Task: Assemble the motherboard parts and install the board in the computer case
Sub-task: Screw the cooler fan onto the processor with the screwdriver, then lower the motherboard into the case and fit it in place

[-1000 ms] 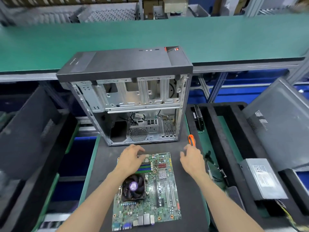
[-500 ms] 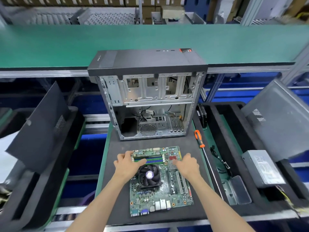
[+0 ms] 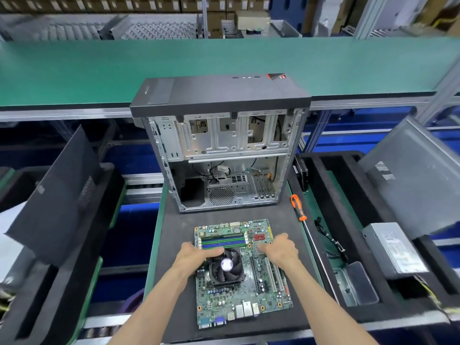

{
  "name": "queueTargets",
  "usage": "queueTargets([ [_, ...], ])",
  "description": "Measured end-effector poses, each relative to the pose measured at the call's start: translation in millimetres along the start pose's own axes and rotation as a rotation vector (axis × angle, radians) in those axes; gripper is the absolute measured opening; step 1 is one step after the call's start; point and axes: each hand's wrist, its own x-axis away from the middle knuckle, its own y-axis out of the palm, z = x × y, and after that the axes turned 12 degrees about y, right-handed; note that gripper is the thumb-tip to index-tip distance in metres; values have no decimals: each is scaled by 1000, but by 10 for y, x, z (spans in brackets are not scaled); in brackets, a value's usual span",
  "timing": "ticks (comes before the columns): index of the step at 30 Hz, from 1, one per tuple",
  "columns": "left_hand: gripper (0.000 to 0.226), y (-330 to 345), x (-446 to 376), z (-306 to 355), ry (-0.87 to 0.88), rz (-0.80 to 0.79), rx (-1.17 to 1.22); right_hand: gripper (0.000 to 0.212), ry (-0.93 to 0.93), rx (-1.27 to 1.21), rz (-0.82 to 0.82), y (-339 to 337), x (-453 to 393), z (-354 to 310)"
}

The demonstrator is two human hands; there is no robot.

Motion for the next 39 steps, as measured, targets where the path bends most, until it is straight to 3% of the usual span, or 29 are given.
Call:
queueTargets([
  [6,137,36,73,7,78,18,102,75,4,0,-20,-48,16,-3],
  [10,122,105,111,31,138,62,213,75,6,-29,-45,-117,40,8],
  [19,107,178,76,150,235,91,186,67,-17,-114,-73,-188,63,142],
  [22,108,125,74,210,254,66,153,77,-23,-171,-77,-218,45,180],
  [27,95,-1,58,391,324,-16,51,100,-173,-36,119,-345,93,123],
  [31,91,-95,34,586,382,-157,-62,85,-343,-8,205,-394,142,-15],
  [33,93,-154,7,697,403,-225,-127,77,-446,-124,96,-421,143,-49],
  [36,93,-255,-30,874,452,-351,-227,72,-487,-317,-245,-502,186,-62],
  [39,86,-334,-27,1055,514,-490,-294,75,-494,-333,-411,-543,237,-75],
])
